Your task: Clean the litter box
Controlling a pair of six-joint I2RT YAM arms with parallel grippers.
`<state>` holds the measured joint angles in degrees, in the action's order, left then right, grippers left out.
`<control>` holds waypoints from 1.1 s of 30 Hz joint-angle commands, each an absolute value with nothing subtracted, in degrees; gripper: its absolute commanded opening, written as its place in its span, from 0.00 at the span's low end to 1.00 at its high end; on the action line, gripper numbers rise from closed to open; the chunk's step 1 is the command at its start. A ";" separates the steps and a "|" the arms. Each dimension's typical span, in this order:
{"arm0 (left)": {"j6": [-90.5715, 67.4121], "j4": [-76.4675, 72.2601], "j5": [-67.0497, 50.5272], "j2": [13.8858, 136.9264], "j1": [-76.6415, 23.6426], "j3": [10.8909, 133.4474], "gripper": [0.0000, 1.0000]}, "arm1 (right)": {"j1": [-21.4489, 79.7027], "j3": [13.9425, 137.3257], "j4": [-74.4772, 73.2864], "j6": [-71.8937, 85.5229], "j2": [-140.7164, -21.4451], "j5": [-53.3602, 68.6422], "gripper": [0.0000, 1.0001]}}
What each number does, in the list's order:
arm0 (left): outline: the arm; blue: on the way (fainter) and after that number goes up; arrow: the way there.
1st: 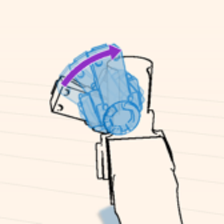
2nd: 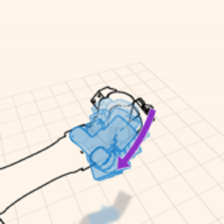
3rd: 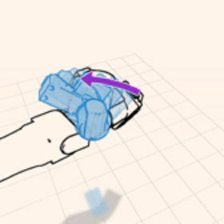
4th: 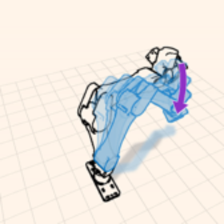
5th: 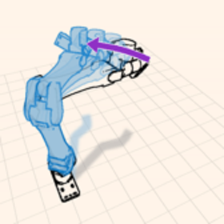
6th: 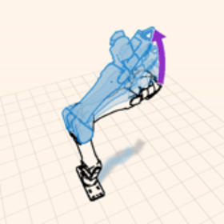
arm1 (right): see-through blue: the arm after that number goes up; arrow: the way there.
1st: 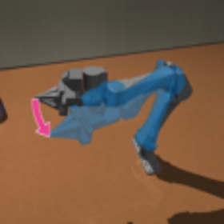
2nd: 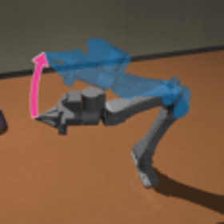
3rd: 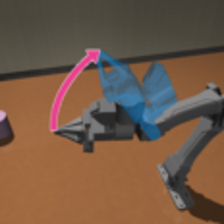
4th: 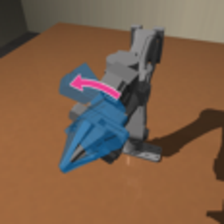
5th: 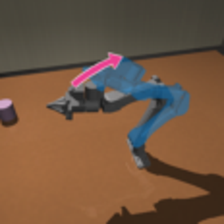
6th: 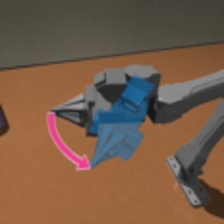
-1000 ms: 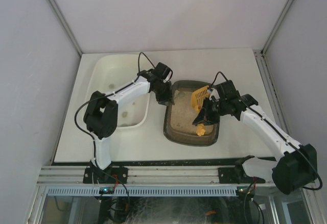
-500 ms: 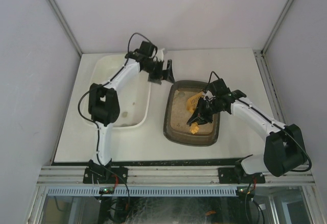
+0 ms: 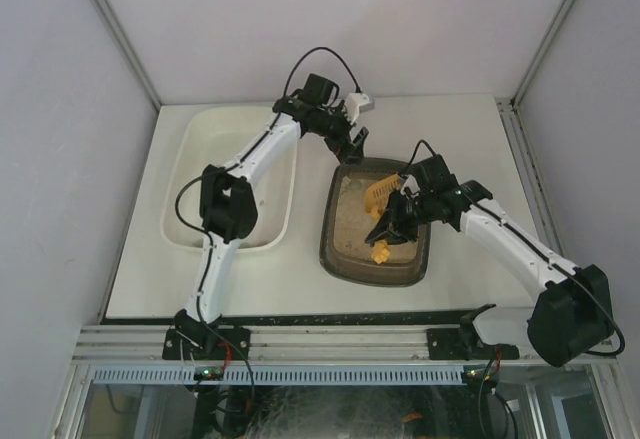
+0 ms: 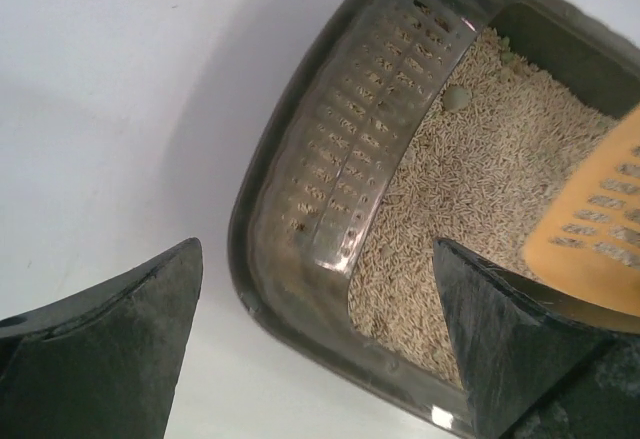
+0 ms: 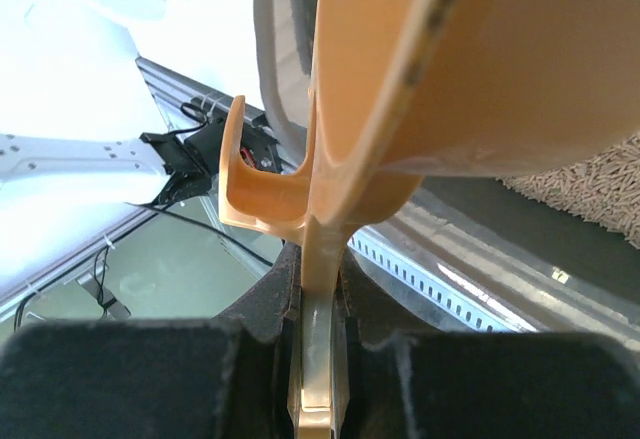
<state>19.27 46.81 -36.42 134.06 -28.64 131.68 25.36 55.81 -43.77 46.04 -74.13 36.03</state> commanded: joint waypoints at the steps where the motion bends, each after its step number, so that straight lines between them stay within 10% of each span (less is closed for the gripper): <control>1: 27.29 45.15 -36.29 138.84 -30.07 132.26 1.00 | 27.22 54.96 -42.08 49.25 -69.35 36.07 0.00; 17: 46.31 70.41 -36.66 138.96 -32.93 129.43 0.90 | 27.17 54.23 -49.45 44.65 -64.80 34.25 0.00; 33: 18.76 43.96 -43.48 114.49 -28.13 92.37 0.74 | 29.68 54.76 -46.90 41.81 -78.08 39.28 0.00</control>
<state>26.96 45.91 -37.32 121.99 -26.89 99.26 27.86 54.11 -50.39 41.78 -76.18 36.07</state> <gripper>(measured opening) 0.759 0.077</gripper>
